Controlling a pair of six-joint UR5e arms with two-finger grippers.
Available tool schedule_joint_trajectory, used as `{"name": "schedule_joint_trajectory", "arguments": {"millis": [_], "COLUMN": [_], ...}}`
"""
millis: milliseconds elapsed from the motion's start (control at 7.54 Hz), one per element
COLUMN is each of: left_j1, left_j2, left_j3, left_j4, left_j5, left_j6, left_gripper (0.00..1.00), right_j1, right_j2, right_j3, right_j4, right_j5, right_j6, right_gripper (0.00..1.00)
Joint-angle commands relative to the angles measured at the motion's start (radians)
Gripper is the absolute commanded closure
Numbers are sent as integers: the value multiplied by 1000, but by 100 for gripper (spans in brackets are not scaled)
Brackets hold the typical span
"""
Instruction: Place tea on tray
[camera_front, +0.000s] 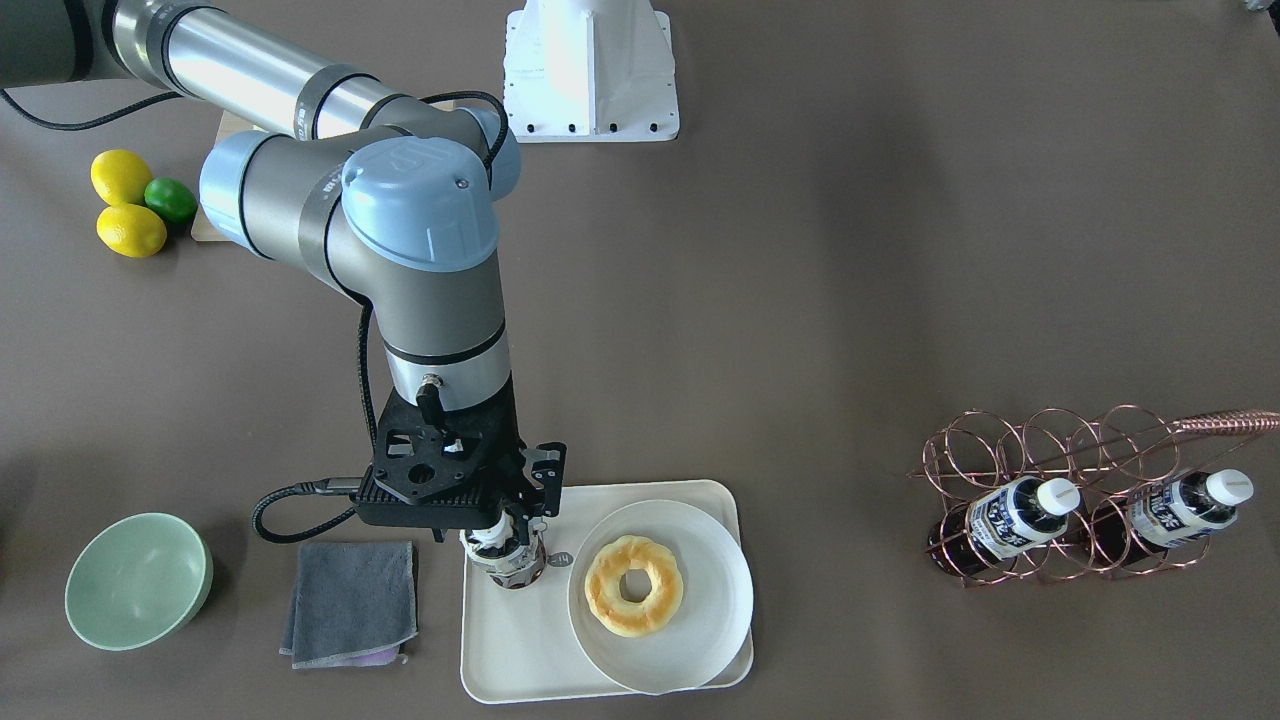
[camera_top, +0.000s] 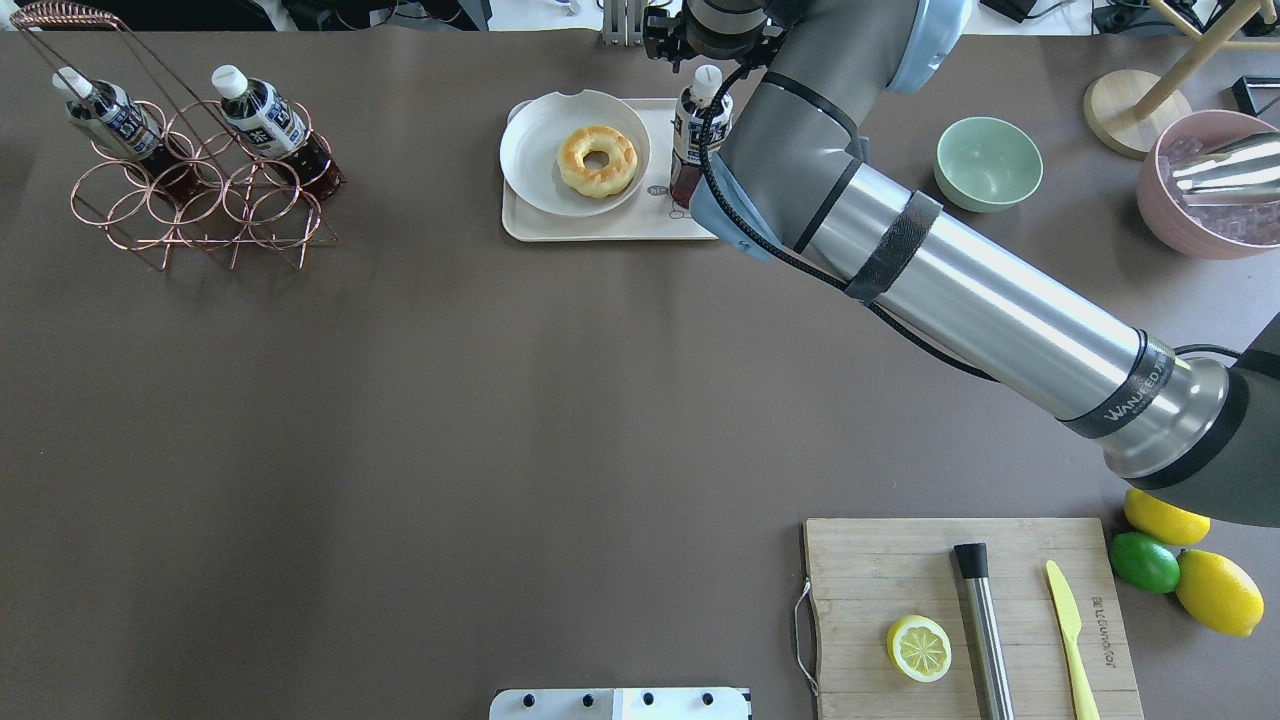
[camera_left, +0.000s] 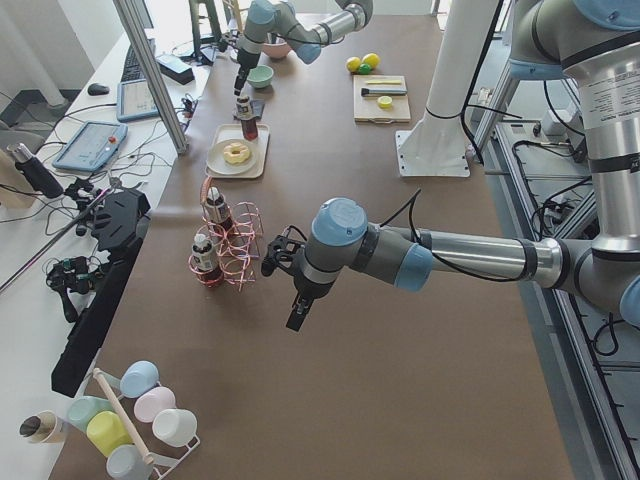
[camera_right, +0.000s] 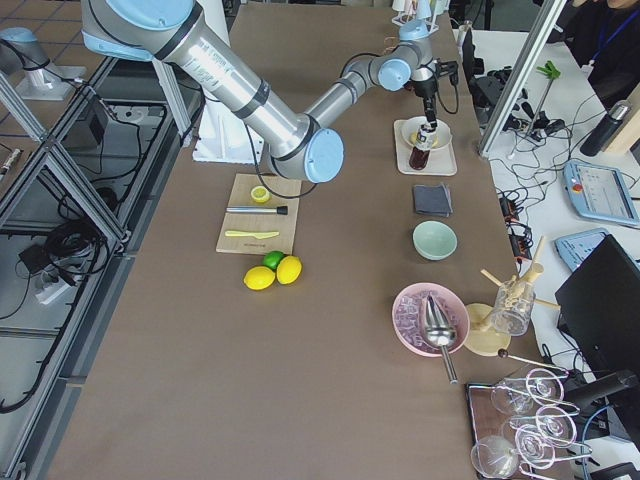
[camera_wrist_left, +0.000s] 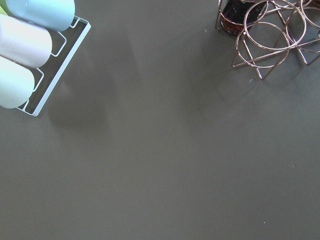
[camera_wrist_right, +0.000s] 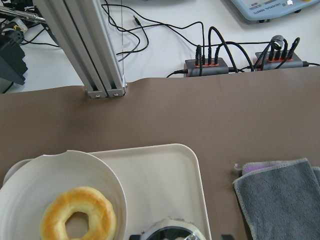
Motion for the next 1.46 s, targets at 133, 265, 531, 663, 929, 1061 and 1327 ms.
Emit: {"name": "schedule_joint_trajectory", "arguments": {"millis": [133,265,531,663,929,1061,1327], "left_j1": [0,0,-5,-20,-20,-20,-17], "left_j2": [-5,-17,6,46,57,77,77], "left_j3": [17,70,81,106,120,114,120], "left_j4": [21,70,100,104,103,97,103], "left_j5": [2,2,-9,-12,-11,-18,-61], "left_j6": [6,11,11,11,11,11,9], "left_gripper": [1,1,1,1,1,1,1], "right_j1": [79,140,305,408,461,457,537], "right_j2": [10,-2,-144,-244,-472,-616,-892], "right_j3": [36,56,203,260,422,496,532], "right_j4": [-30,-41,-117,-151,-157,-165,-165], "right_j5": [171,289,540,668,683,674,608], "right_j6": [-10,-17,-189,-337,-466,-525,-903], "right_gripper": [0,0,0,0,0,0,0]}}
